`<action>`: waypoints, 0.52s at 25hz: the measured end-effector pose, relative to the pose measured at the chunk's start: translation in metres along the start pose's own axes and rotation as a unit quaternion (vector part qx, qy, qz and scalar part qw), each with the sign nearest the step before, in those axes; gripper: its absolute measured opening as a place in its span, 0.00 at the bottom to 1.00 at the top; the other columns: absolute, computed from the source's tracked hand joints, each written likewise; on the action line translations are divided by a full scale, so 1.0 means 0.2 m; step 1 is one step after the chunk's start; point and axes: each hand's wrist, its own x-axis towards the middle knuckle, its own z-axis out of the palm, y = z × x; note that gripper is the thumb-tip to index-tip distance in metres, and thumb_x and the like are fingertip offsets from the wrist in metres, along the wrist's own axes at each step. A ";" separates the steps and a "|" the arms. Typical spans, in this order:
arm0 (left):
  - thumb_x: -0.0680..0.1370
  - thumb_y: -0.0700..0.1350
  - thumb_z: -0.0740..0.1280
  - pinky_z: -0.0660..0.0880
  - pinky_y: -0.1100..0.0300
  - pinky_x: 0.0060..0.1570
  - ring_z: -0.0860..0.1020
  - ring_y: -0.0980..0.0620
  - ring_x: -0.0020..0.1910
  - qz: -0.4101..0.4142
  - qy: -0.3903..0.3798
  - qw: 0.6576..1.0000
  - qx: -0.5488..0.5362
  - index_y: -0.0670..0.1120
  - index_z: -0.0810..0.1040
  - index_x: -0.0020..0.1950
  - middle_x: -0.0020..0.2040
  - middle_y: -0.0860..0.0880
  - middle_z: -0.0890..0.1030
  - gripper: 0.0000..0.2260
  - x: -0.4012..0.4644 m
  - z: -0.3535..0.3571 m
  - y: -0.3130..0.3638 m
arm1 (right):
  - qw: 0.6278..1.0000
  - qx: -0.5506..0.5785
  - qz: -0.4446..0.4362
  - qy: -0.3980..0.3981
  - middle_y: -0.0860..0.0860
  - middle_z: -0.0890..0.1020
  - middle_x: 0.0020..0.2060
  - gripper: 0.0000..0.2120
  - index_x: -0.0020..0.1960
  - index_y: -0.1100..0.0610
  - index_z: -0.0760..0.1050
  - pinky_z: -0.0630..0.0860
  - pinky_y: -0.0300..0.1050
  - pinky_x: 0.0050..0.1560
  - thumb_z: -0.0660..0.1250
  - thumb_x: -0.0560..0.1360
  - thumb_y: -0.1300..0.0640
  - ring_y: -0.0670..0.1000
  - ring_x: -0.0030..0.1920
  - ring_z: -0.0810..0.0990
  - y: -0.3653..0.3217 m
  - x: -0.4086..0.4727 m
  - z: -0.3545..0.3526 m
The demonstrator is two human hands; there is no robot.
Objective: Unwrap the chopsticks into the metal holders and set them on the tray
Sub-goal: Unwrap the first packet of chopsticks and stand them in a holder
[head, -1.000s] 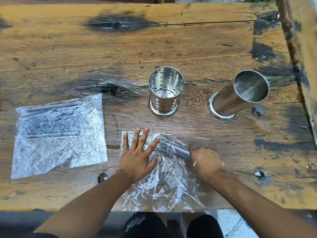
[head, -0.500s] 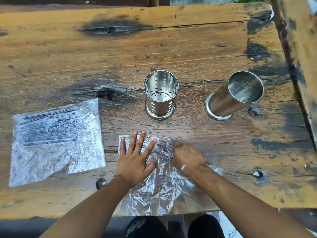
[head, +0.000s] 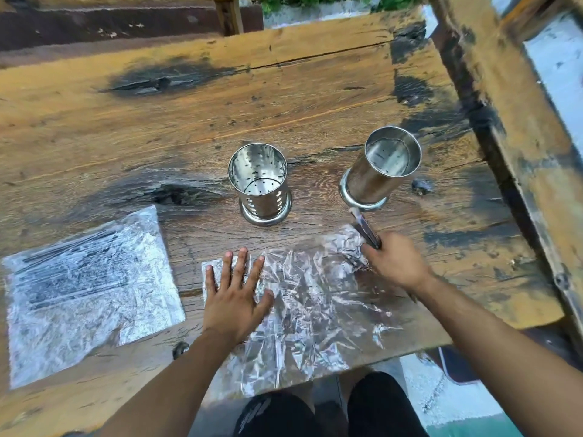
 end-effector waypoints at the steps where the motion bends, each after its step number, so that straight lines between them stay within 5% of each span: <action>1: 0.81 0.70 0.40 0.31 0.36 0.77 0.28 0.46 0.80 0.001 -0.008 1.000 -0.001 0.60 0.31 0.81 0.82 0.50 0.31 0.33 0.00 -0.02 0.01 | 0.998 0.054 -0.007 0.018 0.52 0.78 0.28 0.18 0.34 0.56 0.72 0.71 0.47 0.30 0.65 0.80 0.51 0.56 0.31 0.78 -0.02 -0.01 -0.03; 3: 0.80 0.70 0.39 0.32 0.36 0.77 0.28 0.45 0.79 -0.003 -0.016 1.000 -0.003 0.60 0.30 0.80 0.81 0.50 0.30 0.33 -0.01 -0.04 0.01 | 0.983 0.173 -0.033 0.056 0.53 0.79 0.29 0.16 0.34 0.56 0.74 0.74 0.45 0.30 0.65 0.81 0.56 0.53 0.30 0.78 -0.10 -0.05 -0.11; 5: 0.80 0.70 0.38 0.33 0.35 0.77 0.28 0.44 0.79 -0.005 -0.025 1.000 -0.001 0.60 0.30 0.80 0.81 0.49 0.29 0.33 -0.01 -0.05 0.01 | 0.955 0.269 -0.057 0.109 0.49 0.74 0.27 0.17 0.34 0.55 0.72 0.69 0.35 0.26 0.65 0.81 0.59 0.41 0.25 0.72 -0.19 -0.06 -0.21; 7: 0.81 0.70 0.38 0.34 0.35 0.77 0.28 0.43 0.79 -0.003 -0.032 0.999 -0.001 0.59 0.30 0.80 0.81 0.49 0.30 0.32 -0.01 -0.05 0.02 | 0.916 0.352 -0.066 0.181 0.46 0.71 0.25 0.17 0.32 0.55 0.72 0.65 0.34 0.25 0.66 0.80 0.59 0.40 0.23 0.67 -0.27 -0.06 -0.33; 10: 0.80 0.69 0.38 0.36 0.34 0.77 0.28 0.42 0.79 -0.002 -0.044 0.999 0.008 0.58 0.29 0.80 0.81 0.48 0.29 0.32 -0.01 -0.07 0.03 | 0.812 0.522 -0.044 0.257 0.47 0.72 0.25 0.17 0.27 0.52 0.74 0.66 0.40 0.30 0.66 0.74 0.57 0.45 0.27 0.69 -0.33 -0.04 -0.52; 13: 0.80 0.69 0.39 0.39 0.33 0.77 0.29 0.44 0.79 -0.009 -0.050 0.998 0.022 0.57 0.31 0.80 0.81 0.47 0.31 0.33 -0.01 -0.09 0.05 | 0.706 0.625 0.013 0.333 0.55 0.73 0.35 0.13 0.22 0.52 0.73 0.67 0.50 0.39 0.68 0.62 0.48 0.53 0.36 0.70 -0.33 0.04 -0.66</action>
